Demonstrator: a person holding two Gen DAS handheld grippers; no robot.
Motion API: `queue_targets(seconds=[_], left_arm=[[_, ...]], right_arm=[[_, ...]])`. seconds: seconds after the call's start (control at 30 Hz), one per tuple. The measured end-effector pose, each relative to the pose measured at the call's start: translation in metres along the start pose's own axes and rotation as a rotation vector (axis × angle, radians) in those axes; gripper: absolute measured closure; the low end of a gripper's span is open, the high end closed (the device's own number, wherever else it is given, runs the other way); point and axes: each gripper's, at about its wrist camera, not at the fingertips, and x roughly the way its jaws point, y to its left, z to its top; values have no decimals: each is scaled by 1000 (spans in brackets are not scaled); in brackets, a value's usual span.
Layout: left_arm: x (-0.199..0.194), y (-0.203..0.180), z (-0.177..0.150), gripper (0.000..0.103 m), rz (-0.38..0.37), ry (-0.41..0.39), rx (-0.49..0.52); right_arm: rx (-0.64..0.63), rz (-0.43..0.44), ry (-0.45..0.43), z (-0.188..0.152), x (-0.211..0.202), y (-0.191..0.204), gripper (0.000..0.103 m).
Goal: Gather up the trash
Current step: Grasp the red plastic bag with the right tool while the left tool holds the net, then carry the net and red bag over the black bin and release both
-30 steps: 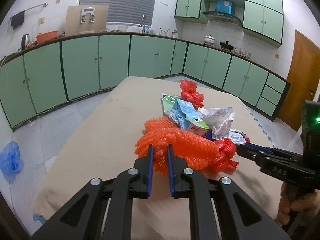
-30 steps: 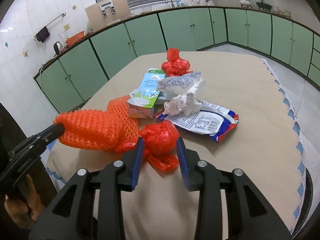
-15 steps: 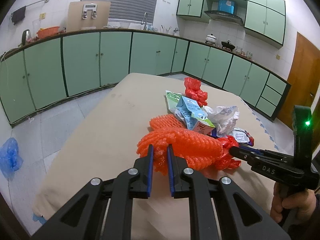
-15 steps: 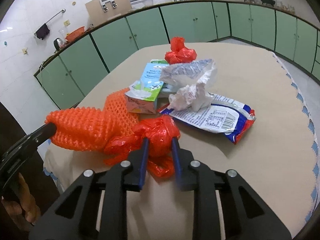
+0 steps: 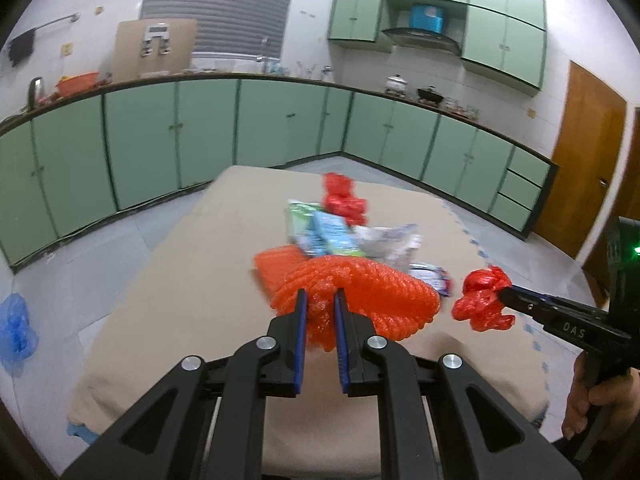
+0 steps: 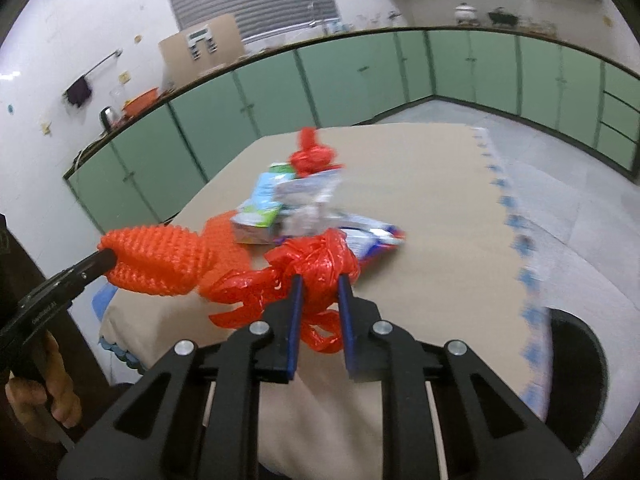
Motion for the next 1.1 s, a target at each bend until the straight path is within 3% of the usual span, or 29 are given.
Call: queue_targets(seconds=[0.23,0.53,0.7,0.9,0.93,1.03,1.1], left_arm=[[8,-95,-2,90,-165,29,107],[62,-237,-18,90,-395,130,258],[105,-302,-40,90,-433,211,343],[143,-348,-61,88,-428,279,421],[151,-355,-65,85,-423,301,437],[166,-364,-75,67,-405,334,457],[170,-367,-79,67,-401,344,464]], right_arm=[[117,-145,-54,-26,-69,-88,87],[297,-335,-53,-80,-114,-200,87],[361,-395,-18,-102,-108,-242,87],[441,-431,48,-118,-90,-280,85],[456,-438,58,-121,-87,-284,80],[479,-432,62,-122,-86,-292,78],[483,-426,54,-123,-86,-293,74]])
